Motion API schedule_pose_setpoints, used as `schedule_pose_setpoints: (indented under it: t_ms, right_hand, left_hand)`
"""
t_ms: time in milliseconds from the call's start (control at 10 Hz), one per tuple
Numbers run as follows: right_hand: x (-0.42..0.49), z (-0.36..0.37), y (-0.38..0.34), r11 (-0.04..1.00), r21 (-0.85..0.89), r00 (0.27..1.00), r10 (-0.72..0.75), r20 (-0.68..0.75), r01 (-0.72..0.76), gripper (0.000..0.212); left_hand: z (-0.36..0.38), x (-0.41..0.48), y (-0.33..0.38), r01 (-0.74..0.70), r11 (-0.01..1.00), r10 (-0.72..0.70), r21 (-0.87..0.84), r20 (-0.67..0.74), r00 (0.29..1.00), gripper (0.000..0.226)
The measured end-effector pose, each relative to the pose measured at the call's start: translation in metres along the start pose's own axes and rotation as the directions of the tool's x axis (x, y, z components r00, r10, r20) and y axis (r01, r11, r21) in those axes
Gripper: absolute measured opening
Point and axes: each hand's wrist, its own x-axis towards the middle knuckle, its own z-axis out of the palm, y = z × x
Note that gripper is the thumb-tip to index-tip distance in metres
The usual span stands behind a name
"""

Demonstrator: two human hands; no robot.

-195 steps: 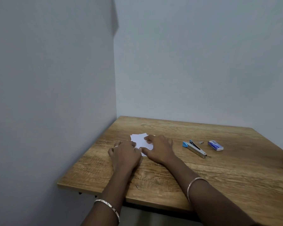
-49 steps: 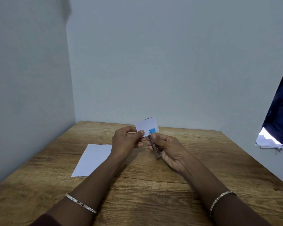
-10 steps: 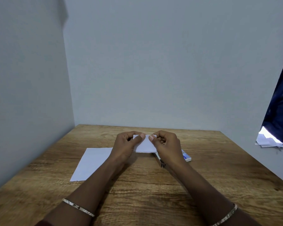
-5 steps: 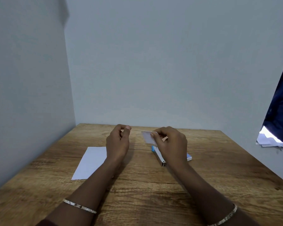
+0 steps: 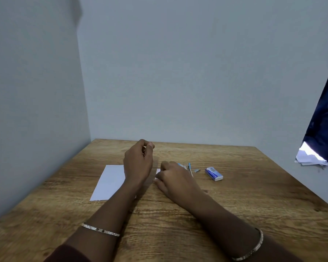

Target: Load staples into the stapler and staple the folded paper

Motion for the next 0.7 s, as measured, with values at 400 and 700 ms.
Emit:
schedule_pose_setpoints:
  t_ms: [400,700]
  right_hand:
    - [-0.003,-0.009,0.006,0.96,0.225,0.985,0.17,0.012,-0.168,0.035]
    - [-0.035,-0.044,0.027,0.847,0.331,0.77,0.522,-0.365,-0.417,0.027]
  left_hand:
    - [0.0,-0.003,-0.002,0.011,1.0,-0.011,-0.006,0.018,1.0,0.022]
    - [-0.021,-0.035,0.025,-0.153,0.975,0.155,0.163,0.002,0.988,0.019]
